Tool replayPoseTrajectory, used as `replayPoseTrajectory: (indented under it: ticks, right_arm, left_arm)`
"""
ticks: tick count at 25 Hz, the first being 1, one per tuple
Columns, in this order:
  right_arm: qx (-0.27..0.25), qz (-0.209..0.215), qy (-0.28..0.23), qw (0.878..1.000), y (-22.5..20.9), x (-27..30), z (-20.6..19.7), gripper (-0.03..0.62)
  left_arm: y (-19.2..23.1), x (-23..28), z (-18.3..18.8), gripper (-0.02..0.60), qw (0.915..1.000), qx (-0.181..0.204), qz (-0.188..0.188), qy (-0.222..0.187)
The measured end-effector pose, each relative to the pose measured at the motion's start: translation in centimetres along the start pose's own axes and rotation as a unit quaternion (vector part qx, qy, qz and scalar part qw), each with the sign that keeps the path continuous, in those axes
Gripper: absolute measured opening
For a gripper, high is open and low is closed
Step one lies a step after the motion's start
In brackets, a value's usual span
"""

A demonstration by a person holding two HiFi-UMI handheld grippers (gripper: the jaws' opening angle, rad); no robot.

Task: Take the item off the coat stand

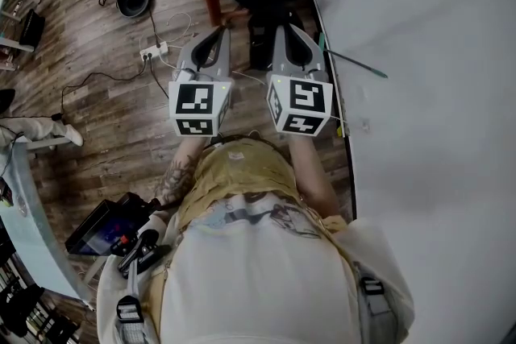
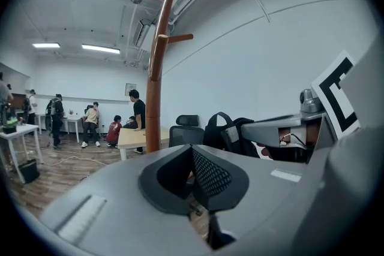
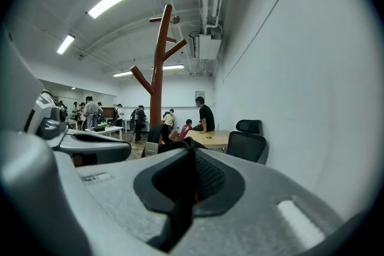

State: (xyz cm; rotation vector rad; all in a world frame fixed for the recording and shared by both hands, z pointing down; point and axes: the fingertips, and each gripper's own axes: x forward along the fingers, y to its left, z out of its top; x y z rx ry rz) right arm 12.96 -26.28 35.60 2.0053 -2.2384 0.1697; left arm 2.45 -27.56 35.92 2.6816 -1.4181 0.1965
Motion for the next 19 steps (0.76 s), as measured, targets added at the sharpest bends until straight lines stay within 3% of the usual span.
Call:
replayPoseTrajectory:
  ticks: [19]
  right_arm:
    - [0.006, -0.002, -0.006, 1.0, 0.08, -0.29, 0.17, 0.005]
  left_arm:
    - [0.02, -0.07, -0.03, -0.003, 1.0, -0.005, -0.001, -0.004]
